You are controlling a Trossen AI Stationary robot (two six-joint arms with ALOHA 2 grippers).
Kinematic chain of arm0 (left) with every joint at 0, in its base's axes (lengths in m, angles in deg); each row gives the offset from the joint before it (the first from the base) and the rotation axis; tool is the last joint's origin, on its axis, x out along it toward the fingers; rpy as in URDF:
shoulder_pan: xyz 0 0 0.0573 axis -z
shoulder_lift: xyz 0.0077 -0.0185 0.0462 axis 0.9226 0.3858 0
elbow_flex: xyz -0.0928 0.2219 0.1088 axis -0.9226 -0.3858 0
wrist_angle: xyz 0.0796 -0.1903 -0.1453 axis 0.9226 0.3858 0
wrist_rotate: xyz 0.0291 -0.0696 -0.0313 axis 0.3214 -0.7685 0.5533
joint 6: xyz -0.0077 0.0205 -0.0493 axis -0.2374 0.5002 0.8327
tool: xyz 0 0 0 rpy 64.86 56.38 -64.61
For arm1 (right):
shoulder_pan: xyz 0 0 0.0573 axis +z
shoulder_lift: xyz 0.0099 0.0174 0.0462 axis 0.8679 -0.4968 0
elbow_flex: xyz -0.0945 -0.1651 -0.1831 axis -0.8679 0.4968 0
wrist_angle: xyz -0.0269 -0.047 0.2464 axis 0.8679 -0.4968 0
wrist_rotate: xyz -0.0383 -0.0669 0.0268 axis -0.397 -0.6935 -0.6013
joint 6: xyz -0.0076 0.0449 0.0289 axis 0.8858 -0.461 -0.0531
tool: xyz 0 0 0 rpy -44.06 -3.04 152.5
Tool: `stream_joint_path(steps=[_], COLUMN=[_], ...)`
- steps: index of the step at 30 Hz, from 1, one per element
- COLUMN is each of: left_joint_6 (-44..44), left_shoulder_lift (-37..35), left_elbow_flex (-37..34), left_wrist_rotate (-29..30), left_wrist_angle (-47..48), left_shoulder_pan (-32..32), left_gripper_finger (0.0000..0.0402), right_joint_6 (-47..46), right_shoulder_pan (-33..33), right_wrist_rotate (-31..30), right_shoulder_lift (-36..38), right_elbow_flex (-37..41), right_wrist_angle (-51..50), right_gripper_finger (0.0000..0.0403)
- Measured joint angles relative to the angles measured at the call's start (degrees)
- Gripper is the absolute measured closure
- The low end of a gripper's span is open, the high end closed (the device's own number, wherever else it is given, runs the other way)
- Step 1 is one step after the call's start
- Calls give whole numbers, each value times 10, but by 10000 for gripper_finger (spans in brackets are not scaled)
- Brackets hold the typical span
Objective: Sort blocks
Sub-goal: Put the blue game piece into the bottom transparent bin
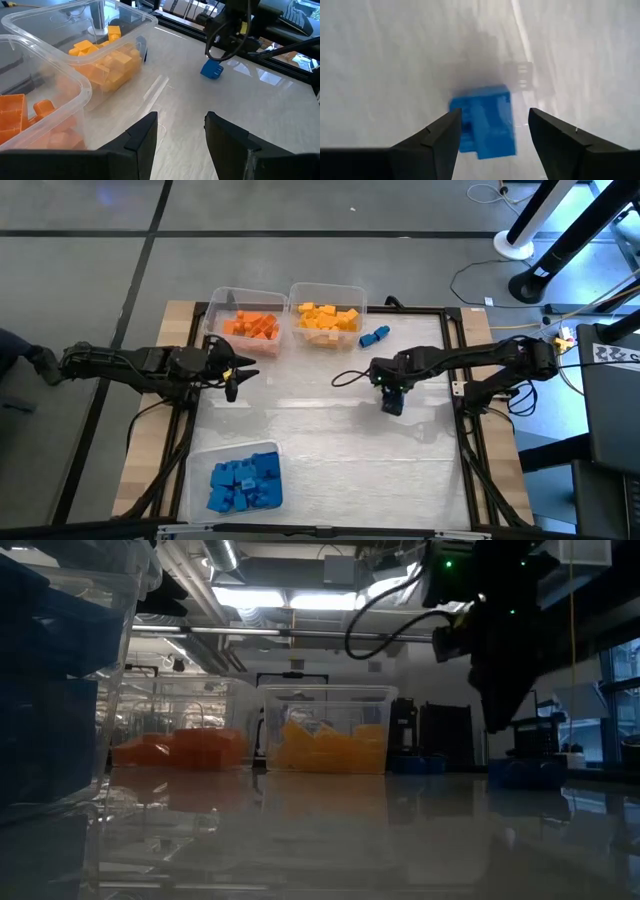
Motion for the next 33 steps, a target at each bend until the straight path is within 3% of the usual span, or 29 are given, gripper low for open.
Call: stream_joint_path(steps=[4, 15, 33], left_joint_6=[1, -2, -3], left_shoulder_lift=[0, 0, 0], left_elbow_flex=[0, 0, 0], left_wrist_rotate=[0, 0, 0], left_wrist_angle=[0, 0, 0], left_shoulder_pan=[0, 0, 0], left_gripper_finger=[251, 251, 251], right_joint_6=[5, 51, 63], right_shoulder_pan=[0, 0, -1], right_wrist_rotate=[-22, -5, -7], right_shoulder_lift=[0, 1, 1], right_elbow_flex=[16, 77, 81], right_wrist_angle=[-7, 39, 61], right_gripper_finger=[174, 174, 174])
